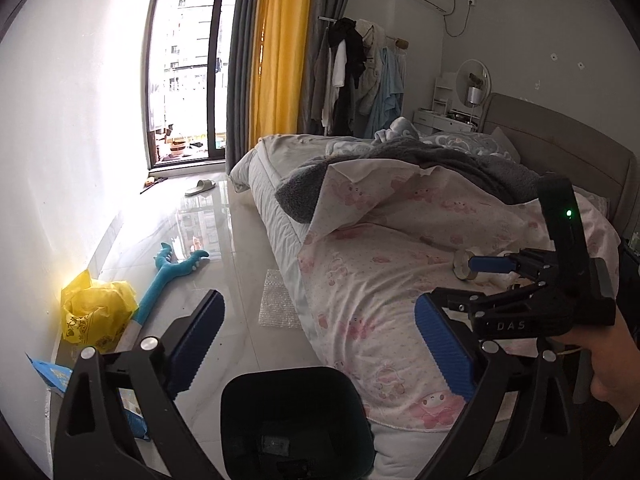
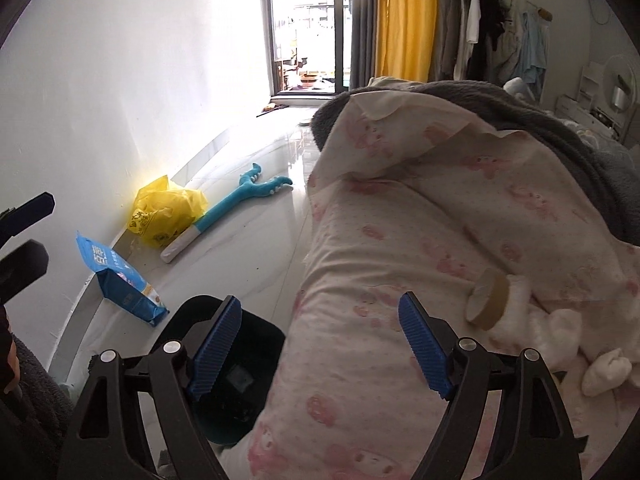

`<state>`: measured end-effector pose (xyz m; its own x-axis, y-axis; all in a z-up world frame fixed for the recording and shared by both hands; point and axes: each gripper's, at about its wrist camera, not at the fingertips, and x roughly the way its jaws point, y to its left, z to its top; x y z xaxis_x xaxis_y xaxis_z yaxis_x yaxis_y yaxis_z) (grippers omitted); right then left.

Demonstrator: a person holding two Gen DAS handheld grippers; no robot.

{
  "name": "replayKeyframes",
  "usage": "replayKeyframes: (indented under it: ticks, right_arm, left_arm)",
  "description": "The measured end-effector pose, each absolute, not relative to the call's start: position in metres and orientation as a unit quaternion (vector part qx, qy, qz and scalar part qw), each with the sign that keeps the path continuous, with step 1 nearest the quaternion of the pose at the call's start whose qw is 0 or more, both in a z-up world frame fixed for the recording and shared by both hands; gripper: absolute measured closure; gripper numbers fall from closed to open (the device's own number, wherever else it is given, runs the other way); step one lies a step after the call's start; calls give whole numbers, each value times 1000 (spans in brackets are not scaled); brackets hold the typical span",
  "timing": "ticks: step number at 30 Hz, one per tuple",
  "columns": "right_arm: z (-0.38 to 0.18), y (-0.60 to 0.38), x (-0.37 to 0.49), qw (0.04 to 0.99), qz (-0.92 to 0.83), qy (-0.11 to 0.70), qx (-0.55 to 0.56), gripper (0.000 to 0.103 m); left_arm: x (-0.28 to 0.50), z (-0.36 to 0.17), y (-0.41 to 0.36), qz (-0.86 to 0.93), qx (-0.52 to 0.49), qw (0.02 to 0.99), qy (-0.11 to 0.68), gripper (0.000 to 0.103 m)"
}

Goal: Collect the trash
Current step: 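Move both tools back from the bin toward the bed, then grasp the brown tape roll with the left gripper while right grasps white tissue ball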

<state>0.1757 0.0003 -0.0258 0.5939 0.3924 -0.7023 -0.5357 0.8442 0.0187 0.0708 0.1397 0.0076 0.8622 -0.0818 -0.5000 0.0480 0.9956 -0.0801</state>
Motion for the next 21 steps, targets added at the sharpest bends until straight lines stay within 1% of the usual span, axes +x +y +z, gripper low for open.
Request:
replayKeyframes:
  ticks: [5, 8, 13, 21]
  right_arm:
    - [-21, -43, 182, 902, 225, 353, -104, 19]
    - [-20, -66, 186, 907, 211, 354, -86, 19]
    - [-15, -101, 195, 918, 185, 344, -73, 17]
    - [-31, -155, 211, 928, 145, 339, -57, 14]
  left_arm:
    - [88, 4, 123, -50, -38, 962, 265, 5]
    - [99, -2, 113, -58, -52, 958, 276, 5]
    - [116, -7, 91, -65, -39, 958, 278, 5]
    - [138, -15, 58, -89, -28, 953, 287, 5]
